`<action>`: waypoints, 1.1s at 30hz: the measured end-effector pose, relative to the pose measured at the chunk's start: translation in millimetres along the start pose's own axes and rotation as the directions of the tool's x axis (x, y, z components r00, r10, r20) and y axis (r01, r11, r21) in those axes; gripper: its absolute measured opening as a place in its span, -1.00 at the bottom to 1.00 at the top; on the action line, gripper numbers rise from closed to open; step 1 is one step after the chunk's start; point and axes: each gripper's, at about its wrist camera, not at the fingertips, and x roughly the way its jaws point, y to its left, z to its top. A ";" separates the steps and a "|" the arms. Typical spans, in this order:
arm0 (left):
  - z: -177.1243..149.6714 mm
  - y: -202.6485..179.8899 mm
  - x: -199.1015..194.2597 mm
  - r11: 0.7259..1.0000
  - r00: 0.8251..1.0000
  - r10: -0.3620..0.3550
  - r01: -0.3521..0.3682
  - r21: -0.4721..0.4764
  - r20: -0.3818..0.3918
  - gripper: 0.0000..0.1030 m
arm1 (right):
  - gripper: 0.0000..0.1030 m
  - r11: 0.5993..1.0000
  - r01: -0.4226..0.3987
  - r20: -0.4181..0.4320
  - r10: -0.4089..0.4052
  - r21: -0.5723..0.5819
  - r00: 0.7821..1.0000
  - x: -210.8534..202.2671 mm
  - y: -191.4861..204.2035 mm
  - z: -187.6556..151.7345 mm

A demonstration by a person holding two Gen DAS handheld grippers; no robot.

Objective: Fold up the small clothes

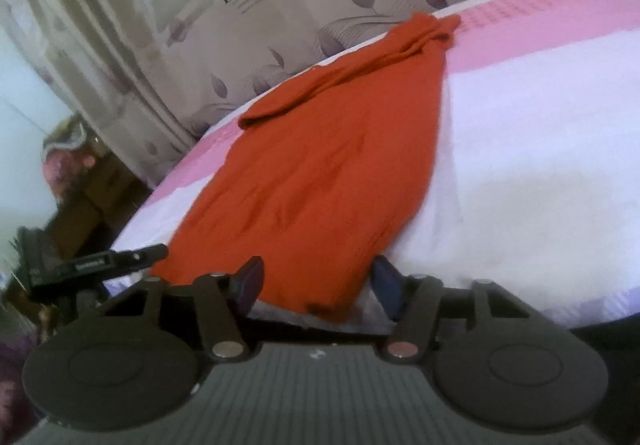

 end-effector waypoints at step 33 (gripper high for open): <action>26.2 -37.2 28.2 0.942 0.957 0.283 -0.265 0.205 -0.067 -0.91 | -0.68 0.980 -0.098 -0.012 0.101 0.172 0.995 19.8 -13.3 4.7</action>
